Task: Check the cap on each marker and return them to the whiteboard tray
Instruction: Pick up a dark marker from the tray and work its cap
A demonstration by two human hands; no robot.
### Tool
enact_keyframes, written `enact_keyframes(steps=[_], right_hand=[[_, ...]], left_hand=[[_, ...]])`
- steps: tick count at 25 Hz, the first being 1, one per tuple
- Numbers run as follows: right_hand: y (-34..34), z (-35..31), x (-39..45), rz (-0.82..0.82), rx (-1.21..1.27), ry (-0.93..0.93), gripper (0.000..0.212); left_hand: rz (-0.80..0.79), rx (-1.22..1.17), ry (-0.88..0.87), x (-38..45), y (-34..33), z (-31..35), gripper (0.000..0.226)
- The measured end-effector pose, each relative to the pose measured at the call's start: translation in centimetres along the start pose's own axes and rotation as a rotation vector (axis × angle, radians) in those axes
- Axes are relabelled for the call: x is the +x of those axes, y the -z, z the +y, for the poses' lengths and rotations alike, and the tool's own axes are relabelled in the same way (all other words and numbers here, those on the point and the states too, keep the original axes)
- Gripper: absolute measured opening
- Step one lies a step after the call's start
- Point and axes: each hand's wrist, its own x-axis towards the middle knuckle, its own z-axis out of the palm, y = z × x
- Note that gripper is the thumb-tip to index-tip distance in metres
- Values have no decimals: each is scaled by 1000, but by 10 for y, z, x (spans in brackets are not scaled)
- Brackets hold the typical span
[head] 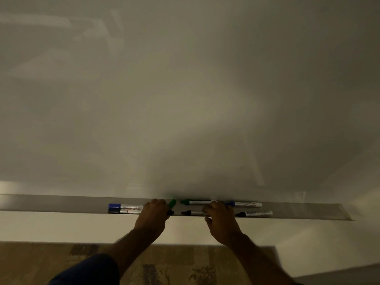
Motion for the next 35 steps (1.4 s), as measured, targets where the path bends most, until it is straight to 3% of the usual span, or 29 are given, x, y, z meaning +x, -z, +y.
enact_keyframes(steps=[9, 15, 25, 29, 35], right_hand=[[24, 16, 8, 14, -11, 70, 25], [80, 12, 8, 225, 183, 167, 29], [227, -42, 16, 617, 332, 313, 18], [266, -61, 18, 685, 346, 367, 22], [297, -81, 26, 718, 316, 448, 21]], left_hand=[[-87, -88, 78, 3, 18, 6, 4], [113, -239, 30, -3, 68, 23, 11], [520, -472, -125, -20, 236, 42, 29], [658, -535, -67, -29, 272, 45, 29], [744, -549, -136, -32, 308, 53, 27]])
